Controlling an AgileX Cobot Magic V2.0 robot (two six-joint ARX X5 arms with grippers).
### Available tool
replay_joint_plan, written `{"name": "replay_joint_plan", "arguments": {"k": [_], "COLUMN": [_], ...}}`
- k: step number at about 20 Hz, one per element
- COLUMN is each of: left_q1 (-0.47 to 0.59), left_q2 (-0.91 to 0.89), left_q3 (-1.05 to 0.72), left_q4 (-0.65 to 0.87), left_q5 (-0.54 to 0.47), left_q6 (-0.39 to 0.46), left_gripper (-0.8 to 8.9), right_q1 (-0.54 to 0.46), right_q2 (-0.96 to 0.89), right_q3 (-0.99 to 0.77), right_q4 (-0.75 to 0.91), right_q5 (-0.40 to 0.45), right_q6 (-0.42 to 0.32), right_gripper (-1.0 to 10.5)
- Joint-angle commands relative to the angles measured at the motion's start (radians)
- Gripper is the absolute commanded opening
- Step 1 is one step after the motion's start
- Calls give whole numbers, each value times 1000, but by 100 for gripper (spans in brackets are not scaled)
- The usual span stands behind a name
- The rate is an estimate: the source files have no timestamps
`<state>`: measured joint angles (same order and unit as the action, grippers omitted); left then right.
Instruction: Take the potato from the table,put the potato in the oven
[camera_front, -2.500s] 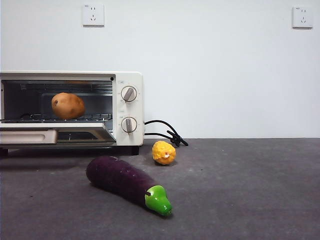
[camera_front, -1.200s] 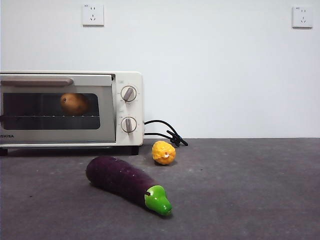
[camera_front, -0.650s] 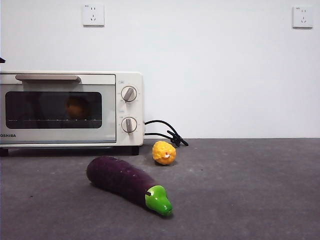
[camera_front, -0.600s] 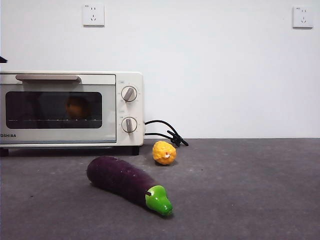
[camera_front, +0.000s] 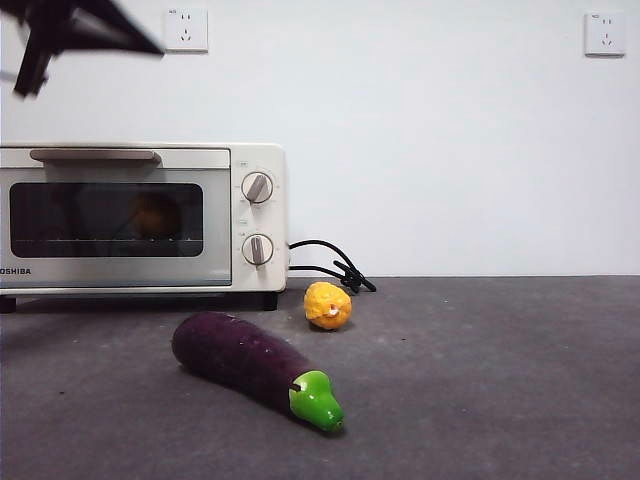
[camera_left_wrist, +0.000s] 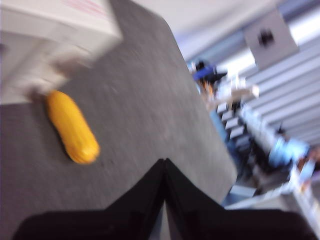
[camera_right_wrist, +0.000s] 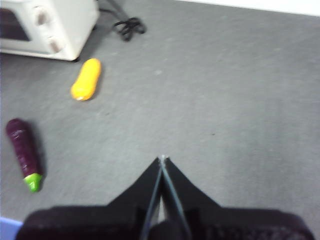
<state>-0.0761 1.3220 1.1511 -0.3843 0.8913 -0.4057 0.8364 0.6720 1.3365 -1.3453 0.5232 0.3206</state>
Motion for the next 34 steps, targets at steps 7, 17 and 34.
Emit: {"name": "replay_joint_plan", "arguments": {"k": [7,17,34], "left_q1": [-455,-638,-271], "left_q2": [-317,-427,-654], "left_q3": [-2,-2,-108], "left_q4": [-281,-280,-280], "left_q5": [-589,-627,-715], "left_q6": [186,163,732], "left_gripper": [-8,-4,-4], "right_q1": [1,1,1], "right_q2": [0,0,0], "right_q3": [-8,-8,-8], "right_q4": [-23,-29,-29], "right_q5": [-13,-14,-14], "right_q6": [-59,-60,-60], "right_gripper": [1,1,2]}}
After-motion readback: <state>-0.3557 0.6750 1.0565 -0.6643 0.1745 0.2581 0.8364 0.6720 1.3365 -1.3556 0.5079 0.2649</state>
